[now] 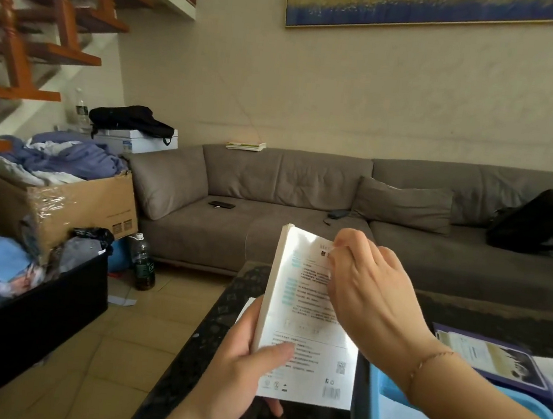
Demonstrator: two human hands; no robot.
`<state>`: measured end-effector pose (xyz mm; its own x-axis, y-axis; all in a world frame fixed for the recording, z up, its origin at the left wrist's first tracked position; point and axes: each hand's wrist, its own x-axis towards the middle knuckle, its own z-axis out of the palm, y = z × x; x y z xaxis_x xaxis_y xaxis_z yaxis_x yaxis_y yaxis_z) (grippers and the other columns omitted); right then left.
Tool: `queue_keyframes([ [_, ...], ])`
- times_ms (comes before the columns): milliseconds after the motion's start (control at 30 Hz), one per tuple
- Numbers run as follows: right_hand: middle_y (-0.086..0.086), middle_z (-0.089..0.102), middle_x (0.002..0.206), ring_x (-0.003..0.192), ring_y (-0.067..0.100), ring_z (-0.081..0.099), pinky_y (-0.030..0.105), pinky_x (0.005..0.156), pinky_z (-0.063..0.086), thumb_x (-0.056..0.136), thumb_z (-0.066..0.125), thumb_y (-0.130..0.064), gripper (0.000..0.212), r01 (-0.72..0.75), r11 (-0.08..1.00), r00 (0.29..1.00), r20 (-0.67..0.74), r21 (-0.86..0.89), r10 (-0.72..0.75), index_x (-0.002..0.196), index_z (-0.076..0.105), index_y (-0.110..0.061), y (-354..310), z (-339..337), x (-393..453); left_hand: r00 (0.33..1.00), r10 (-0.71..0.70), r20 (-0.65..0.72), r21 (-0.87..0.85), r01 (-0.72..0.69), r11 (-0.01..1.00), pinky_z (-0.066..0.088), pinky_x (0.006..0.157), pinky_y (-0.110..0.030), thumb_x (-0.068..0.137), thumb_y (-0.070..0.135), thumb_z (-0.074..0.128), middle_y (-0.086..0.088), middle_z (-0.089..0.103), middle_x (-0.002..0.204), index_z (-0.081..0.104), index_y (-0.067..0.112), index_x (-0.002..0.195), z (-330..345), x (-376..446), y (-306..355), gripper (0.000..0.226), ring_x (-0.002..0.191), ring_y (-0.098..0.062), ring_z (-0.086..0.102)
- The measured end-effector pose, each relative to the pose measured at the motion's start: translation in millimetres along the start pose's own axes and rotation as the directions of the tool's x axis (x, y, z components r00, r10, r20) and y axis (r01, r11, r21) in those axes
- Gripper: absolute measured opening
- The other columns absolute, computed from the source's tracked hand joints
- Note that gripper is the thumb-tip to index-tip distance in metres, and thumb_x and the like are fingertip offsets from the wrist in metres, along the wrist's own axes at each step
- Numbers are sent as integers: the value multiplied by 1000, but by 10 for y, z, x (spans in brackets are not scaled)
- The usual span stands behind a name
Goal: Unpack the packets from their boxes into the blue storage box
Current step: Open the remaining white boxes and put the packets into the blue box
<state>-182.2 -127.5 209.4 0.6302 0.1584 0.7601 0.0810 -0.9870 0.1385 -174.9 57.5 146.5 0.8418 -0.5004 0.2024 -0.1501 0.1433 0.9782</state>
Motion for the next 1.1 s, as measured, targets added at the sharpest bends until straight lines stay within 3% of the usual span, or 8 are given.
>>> queue_keyframes([
  [167,0,49,93,67,16,48,33,63,45,93,54,-13,8,47,984,990,122,169,-68,85,55,-14,184,-67,67,998,-46,51,3,46,999,50,47,-28,74,27,69,0,70,114,56,50,120,-163,77,-64,53,103,-32,68],
  [267,-6,48,101,77,14,52,27,69,45,100,40,-24,18,-5,940,960,265,342,-91,90,53,-17,315,-146,116,989,-85,120,-9,87,996,49,46,-27,75,21,68,-5,71,113,60,48,117,-295,108,-110,50,99,-32,69],
  [400,-6,57,100,90,13,57,21,80,49,100,42,-24,18,-105,885,863,484,454,-146,91,56,-18,430,-233,161,975,-131,178,-34,139,990,47,42,-24,72,12,68,-12,72,107,60,29,122,-466,138,-158,53,89,-31,70],
  [533,-11,66,93,90,9,66,31,79,58,101,45,-27,20,-250,812,762,625,528,-172,94,63,-22,440,-268,123,966,-142,215,-74,161,984,47,42,-22,71,11,72,-14,72,104,70,23,110,-618,173,-242,41,91,-34,69],
  [633,-10,69,93,95,7,69,32,85,59,101,47,-27,20,-353,724,671,700,593,-246,94,64,-20,403,-242,60,960,-163,228,-96,189,977,45,43,-21,67,18,75,-14,71,102,75,21,103,-728,197,-322,36,91,-35,68],
  [833,-1,74,102,102,19,70,36,90,57,101,45,-16,20,-648,461,505,796,606,-334,104,59,-2,286,-140,-10,945,-195,264,-150,239,959,47,44,-21,70,15,78,-20,69,106,73,8,107,-941,210,-554,39,91,-35,67],
  [967,12,73,109,102,30,70,40,89,57,102,46,-20,20,-766,287,474,807,575,-352,100,58,-3,218,-40,-93,940,-187,286,-183,245,952,46,43,-21,65,18,83,-19,69,105,75,7,103,-1034,195,-686,40,89,-34,67],
  [1100,19,70,114,103,36,68,39,82,57,91,49,-27,23,-828,96,487,792,553,-367,96,58,-7,191,54,-199,945,-191,265,-221,253,942,44,46,-25,59,21,87,-16,71,100,77,11,96,-1088,166,-758,40,88,-34,66],
])
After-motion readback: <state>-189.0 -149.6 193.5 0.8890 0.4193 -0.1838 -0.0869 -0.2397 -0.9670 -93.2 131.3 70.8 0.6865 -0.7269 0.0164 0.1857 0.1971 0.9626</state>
